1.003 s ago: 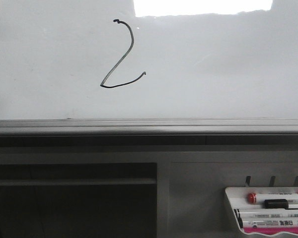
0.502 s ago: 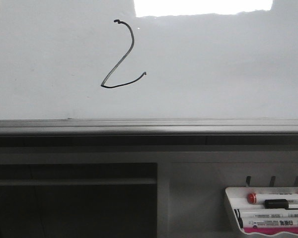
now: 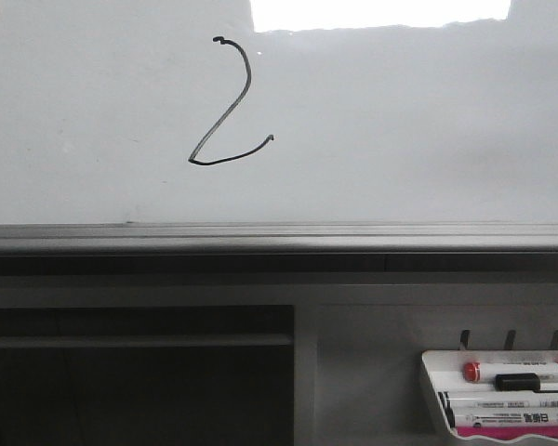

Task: Write number 2 on whiteboard

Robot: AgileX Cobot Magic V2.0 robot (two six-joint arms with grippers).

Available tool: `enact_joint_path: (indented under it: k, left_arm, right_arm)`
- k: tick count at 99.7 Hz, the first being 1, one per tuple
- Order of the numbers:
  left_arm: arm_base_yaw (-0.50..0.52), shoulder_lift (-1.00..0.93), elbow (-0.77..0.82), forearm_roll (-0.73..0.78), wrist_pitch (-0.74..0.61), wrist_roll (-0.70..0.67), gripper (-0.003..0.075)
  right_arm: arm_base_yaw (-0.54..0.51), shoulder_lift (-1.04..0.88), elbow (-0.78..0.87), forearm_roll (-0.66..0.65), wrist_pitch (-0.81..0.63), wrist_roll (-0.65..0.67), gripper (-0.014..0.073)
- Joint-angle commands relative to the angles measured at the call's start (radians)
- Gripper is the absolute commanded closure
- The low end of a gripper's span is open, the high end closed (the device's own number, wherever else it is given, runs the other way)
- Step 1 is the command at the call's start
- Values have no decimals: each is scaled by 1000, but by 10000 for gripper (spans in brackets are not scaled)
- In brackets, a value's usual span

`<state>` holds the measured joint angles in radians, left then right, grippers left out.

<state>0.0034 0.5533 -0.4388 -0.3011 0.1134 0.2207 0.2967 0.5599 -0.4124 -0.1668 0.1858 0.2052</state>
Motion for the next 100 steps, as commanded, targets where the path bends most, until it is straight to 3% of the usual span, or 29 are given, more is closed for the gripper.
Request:
enact_joint_path:
  k: [1,38,73,100]
  left_arm:
    - [2,1,-28,-22,-89,-9,740]
    - [-20,-30,-25,-22,-86,-9,740]
    - [-51,-456,146,-19,-149,-9,740]
    - [-51,-559,340,230,-191,-27,740]
  right_arm:
    - [-4,2,-11,-16,-94,1,666]
    - [-4,2,-4,-16,-94,1,666]
    - [-4,2,-4,-16,-94,1,666]
    - [-4,2,-4,-16,-94,1,666]
